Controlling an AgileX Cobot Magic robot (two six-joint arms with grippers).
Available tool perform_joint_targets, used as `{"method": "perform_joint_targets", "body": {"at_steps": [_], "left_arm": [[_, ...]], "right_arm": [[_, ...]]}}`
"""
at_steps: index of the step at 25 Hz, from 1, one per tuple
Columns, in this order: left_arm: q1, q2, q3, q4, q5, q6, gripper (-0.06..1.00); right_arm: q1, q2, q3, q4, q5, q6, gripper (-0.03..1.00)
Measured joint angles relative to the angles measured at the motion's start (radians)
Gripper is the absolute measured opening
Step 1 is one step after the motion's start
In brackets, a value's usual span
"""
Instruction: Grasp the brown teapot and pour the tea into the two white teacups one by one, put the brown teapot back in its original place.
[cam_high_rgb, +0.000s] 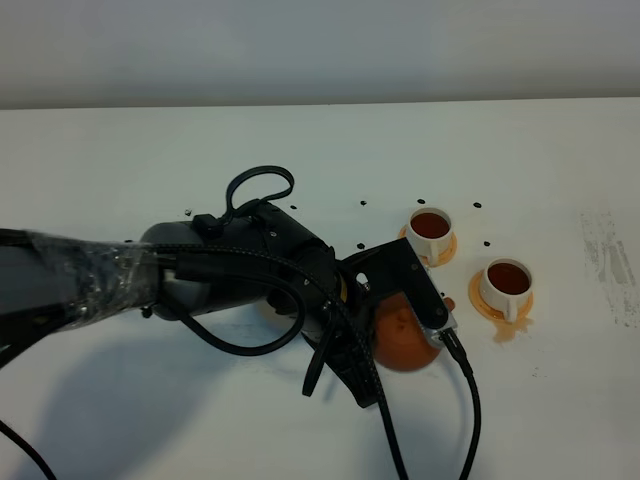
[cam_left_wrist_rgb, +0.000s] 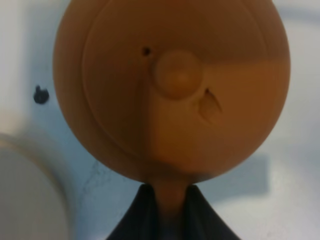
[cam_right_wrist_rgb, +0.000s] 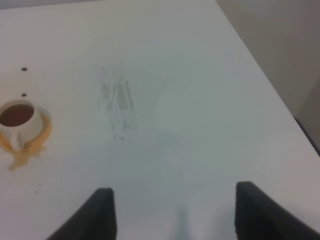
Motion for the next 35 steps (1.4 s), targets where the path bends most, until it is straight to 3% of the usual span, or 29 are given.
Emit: {"method": "perform_joint_targets", "body": {"at_steps": [13,29,35], "left_arm": [[0.03,-0.047,-0.002,-0.034,0.064,-0.051,0.1],[0.272,-0.215,0.166,-0.032,0.071,-0.106,0.1],[0.298,-0.207,0.175,-0.032,0.047,-0.109,0.1]], "right_arm": [[0.0,0.0,0.0,0.0,0.0,0.0,0.51],[0.0,0.0,0.0,0.0,0.0,0.0,0.51],[0.0,0.0,0.0,0.0,0.0,0.0,0.51]]}}
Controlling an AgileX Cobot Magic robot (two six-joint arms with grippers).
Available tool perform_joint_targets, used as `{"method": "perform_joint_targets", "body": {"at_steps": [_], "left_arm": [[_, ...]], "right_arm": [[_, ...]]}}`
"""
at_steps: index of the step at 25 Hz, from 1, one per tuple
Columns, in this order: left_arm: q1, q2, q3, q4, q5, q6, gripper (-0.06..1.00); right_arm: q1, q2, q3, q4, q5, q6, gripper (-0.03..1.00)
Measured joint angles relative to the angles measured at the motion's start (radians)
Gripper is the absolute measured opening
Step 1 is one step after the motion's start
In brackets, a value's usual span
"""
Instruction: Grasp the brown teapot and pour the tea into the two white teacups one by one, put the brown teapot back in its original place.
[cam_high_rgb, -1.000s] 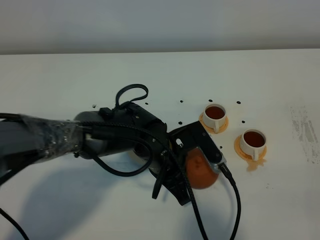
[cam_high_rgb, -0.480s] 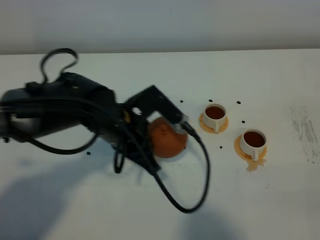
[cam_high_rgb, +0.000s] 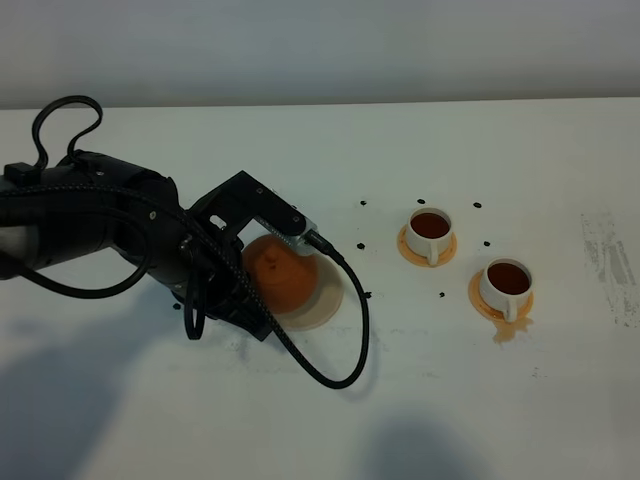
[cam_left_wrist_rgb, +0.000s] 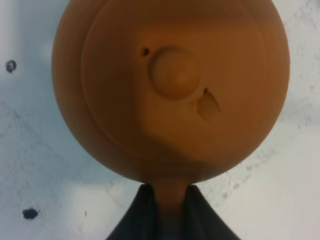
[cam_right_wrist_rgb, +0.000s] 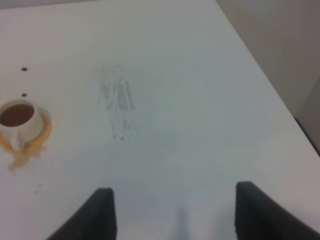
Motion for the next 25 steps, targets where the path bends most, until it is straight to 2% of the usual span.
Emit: {"method": "perform_joint_targets", "body": {"at_steps": [18,25], "left_arm": [[0.002,0.115,-0.035,-0.003,-0.029,-0.001,0.1],[0.002,0.114,-0.035,-0.021,-0.03,-0.041,0.11]], "right_arm": [[0.0,0.0,0.0,0.0,0.0,0.0,0.51],[0.0,0.0,0.0,0.0,0.0,0.0,0.51]]}}
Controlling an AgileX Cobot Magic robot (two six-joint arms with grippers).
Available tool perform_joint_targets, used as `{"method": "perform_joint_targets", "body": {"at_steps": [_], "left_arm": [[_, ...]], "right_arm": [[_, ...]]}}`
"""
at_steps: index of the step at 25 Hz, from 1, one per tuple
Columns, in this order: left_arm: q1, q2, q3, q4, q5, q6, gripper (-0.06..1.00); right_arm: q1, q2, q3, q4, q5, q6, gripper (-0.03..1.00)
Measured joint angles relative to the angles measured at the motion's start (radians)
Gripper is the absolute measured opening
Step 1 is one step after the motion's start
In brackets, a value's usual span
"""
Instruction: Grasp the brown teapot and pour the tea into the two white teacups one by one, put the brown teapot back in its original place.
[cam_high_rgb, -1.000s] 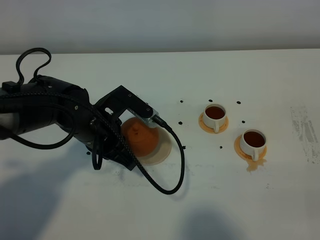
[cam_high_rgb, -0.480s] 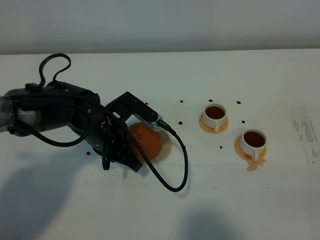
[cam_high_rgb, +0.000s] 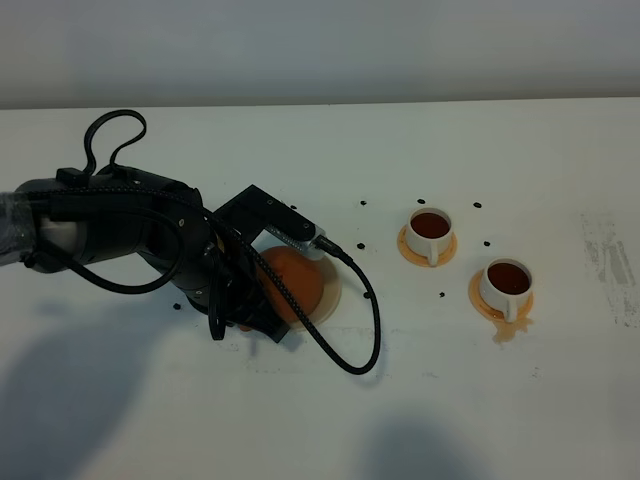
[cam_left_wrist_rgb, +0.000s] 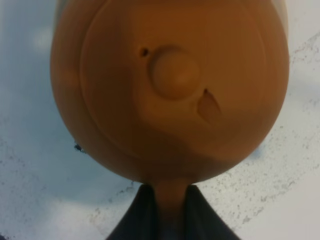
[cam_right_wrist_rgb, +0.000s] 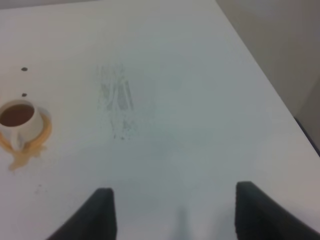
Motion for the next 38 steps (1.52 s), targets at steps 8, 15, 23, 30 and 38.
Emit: {"method": "perform_joint_targets", "body": {"at_steps": [8,15,23,30,38], "left_arm": [[0.0,-0.019,0.0,-0.003,0.001,-0.005,0.51],[0.022,-0.139,0.0,0.005,0.01,-0.005,0.58],[0.166,-0.313,0.028,0.019,0.034,-0.008,0.58],[0.337,-0.552,0.154,0.018,0.041,-0.035,0.57],[0.556,-0.968,0.267,0.02,0.175,-0.042,0.51]], "right_arm": [[0.0,0.0,0.0,0.0,0.0,0.0,0.51],[0.0,0.0,0.0,0.0,0.0,0.0,0.51],[0.0,0.0,0.0,0.0,0.0,0.0,0.51],[0.0,0.0,0.0,0.0,0.0,0.0,0.51],[0.0,0.0,0.0,0.0,0.0,0.0,0.51]]}}
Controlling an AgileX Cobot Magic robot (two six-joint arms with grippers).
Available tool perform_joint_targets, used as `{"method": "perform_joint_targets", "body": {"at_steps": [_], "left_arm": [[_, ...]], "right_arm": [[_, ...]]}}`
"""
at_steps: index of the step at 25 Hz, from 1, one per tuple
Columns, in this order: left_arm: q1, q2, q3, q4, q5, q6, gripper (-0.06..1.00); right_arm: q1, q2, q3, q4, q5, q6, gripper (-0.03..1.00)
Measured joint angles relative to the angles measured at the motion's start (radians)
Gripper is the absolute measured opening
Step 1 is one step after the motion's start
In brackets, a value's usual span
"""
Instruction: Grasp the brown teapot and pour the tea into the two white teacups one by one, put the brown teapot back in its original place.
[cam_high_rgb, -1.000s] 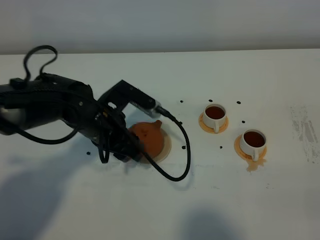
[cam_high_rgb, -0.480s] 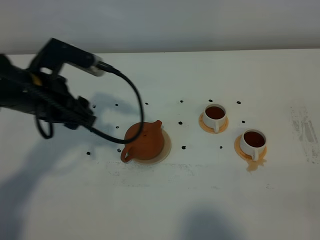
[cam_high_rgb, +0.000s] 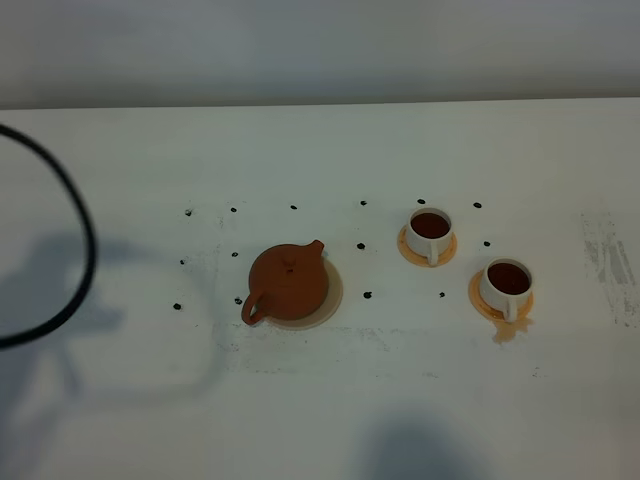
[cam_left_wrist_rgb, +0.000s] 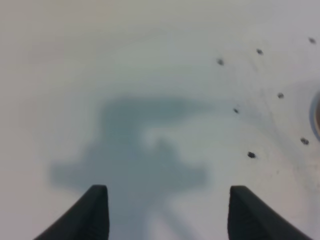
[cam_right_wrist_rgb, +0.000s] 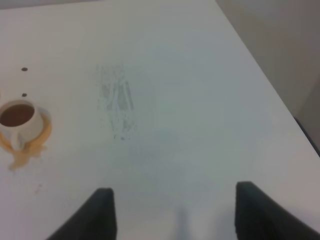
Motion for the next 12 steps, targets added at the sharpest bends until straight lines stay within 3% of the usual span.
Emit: {"method": "perform_joint_targets", "body": {"at_steps": [8,12], "left_arm": [[0.052,-0.257,0.02,0.022,0.34,-0.011,0.46],[0.052,-0.359,0.023,0.056,0.458,-0.098,0.46]], "right_arm": [[0.0,0.0,0.0,0.0,0.0,0.0,0.51],[0.0,0.0,0.0,0.0,0.0,0.0,0.51]]}}
